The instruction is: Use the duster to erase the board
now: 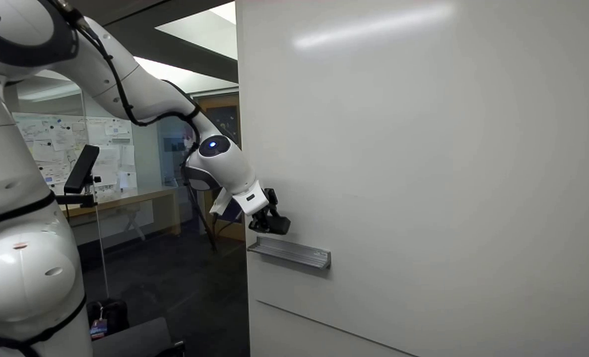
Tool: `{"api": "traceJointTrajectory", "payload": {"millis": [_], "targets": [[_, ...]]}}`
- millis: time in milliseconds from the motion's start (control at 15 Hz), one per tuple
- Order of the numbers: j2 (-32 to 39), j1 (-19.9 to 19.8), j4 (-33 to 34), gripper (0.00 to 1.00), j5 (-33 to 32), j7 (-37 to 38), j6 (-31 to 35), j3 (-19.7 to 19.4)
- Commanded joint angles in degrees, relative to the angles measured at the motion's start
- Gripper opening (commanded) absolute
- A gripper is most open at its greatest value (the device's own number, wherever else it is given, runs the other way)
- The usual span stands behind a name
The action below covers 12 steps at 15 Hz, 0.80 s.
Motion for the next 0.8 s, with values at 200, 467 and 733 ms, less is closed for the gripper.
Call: {"api": "traceJointTrajectory", "payload": {"millis": [200, 467, 733], "targets": [[5.3, -1.0, 3.8, 0.29, -0.9, -1.6, -1.6, -1.6], [10.9, -1.4, 6.9, 0.29, -3.6, -0.9, -2.1, -2.4], [15.8, -1.4, 9.7, 0.29, -4.5, -0.9, -1.4, -2.8]]}}
